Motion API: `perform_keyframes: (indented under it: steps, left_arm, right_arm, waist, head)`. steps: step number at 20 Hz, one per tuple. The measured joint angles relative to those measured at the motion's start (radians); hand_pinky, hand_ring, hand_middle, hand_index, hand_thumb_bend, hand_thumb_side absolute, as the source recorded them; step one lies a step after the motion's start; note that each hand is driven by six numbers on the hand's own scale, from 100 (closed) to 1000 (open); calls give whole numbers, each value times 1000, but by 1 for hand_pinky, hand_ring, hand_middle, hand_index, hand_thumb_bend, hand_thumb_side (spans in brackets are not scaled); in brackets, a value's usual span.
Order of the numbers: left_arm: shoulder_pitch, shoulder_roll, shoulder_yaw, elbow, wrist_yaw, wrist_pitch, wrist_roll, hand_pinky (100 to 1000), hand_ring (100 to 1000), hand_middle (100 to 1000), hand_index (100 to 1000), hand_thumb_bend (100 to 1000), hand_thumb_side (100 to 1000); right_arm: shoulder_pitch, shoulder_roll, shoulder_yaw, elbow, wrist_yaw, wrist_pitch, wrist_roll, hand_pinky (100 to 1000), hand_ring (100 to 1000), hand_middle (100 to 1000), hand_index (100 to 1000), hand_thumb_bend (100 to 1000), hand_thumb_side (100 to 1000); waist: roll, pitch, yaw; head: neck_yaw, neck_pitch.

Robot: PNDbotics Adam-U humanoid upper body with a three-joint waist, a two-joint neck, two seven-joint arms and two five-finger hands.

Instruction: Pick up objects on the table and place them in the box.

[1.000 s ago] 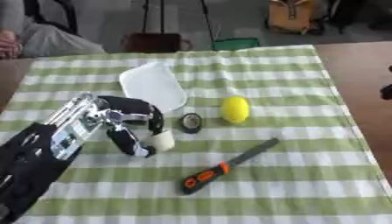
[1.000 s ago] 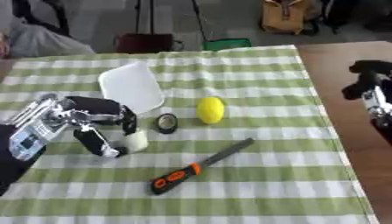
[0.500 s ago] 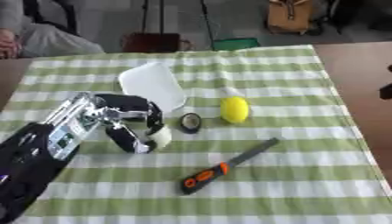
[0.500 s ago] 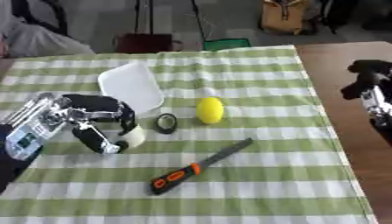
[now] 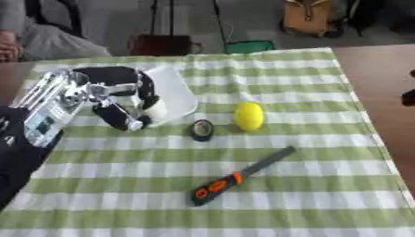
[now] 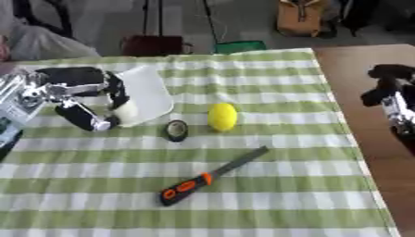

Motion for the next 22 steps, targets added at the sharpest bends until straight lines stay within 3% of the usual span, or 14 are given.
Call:
perform_keyframes:
  steps: [2,5,12,15,18,19,22]
  left_arm:
    - [-18,-29,15,58,-77,-8,40,795,719,708,564,246,178]
    - [-46,-86,43,157,-198,-24,111,806,724,711,567,314,140]
    - [-78,-186,115,319,-435,-54,280,816,729,726,581,331,136]
    - [-79,-206,138,343,-514,-43,363,812,748,755,680,368,190]
    - [-76,-206,159,335,-552,-19,437,809,749,757,695,374,203]
    - [-75,-205,165,330,-558,-9,457,773,745,756,765,349,240]
    - [-74,-194,191,291,-540,41,529,755,739,746,761,334,247]
  right_arm:
    - [-1,0,2,0,-1,0,0,583,579,709,772,200,609]
    - [-6,0,6,0,-4,0,3,583,578,709,773,203,614]
    - [-16,2,15,0,-7,-1,12,582,577,708,773,203,615]
    - [-16,5,17,0,-7,0,14,582,577,708,773,202,616]
    - [-16,5,17,0,-7,0,14,582,577,708,773,202,616]
    - [-16,5,17,0,-7,0,14,582,577,708,773,194,620]
    - [-16,5,17,0,-7,1,13,582,577,708,773,193,621]
  waist:
    - [-1,0,-4]
    - [-2,1,-19]
    - [1,13,-53]
    - [2,15,-56]
    - [2,15,-55]
    - [2,15,-54]
    - [2,15,-48]
  head:
    - [1,0]
    - [10,0]
    - [32,-2]
    - [36,-2]
    - [36,-3]
    - [36,-3]
    - [35,-3]
